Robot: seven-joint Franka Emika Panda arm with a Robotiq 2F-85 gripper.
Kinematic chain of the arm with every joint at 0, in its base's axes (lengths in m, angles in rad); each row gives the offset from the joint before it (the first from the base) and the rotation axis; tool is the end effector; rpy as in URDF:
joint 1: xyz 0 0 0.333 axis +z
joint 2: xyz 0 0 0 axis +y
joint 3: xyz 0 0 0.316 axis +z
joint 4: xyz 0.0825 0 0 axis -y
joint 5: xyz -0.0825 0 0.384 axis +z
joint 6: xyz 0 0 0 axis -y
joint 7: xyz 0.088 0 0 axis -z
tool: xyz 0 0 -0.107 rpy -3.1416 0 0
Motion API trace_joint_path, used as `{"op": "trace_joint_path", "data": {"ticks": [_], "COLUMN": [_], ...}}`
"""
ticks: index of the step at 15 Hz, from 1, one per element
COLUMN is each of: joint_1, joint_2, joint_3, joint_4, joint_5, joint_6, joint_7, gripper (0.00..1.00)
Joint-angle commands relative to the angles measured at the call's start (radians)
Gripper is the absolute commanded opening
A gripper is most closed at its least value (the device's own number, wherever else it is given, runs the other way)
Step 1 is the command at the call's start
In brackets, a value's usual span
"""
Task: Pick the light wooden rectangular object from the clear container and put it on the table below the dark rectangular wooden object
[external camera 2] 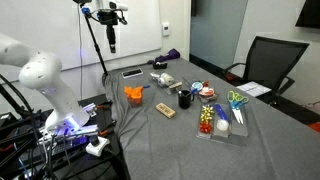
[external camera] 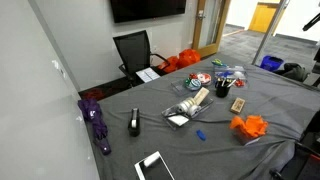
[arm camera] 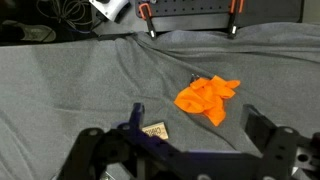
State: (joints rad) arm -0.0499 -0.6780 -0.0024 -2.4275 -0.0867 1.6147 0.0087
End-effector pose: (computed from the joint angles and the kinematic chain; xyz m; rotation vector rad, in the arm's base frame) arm 0.3306 -0.0264 0.5263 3.0517 -0.0774 -0.2088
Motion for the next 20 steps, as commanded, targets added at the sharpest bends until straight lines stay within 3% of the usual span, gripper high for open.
{"op": "trace_joint_path", "data": {"ticks": [1,9,15,20], "joint_1": [0.008,0.005,-0.003,0.001], "joint_2": [0.001,0.063,0.268,0.449], "joint_3": [-0.006,-0.009,-0.014,-0.035], "joint_4": [0.002,0.008,0.08,0.168], "joint_5": [-0.003,0.053,0.133,0.193], "joint_6": [-0.003,0.04,0.167,0.302], "joint_7": [0.004,0.046,0.128,0.106], "gripper": [1.0,1.0,1.0,1.0]}}
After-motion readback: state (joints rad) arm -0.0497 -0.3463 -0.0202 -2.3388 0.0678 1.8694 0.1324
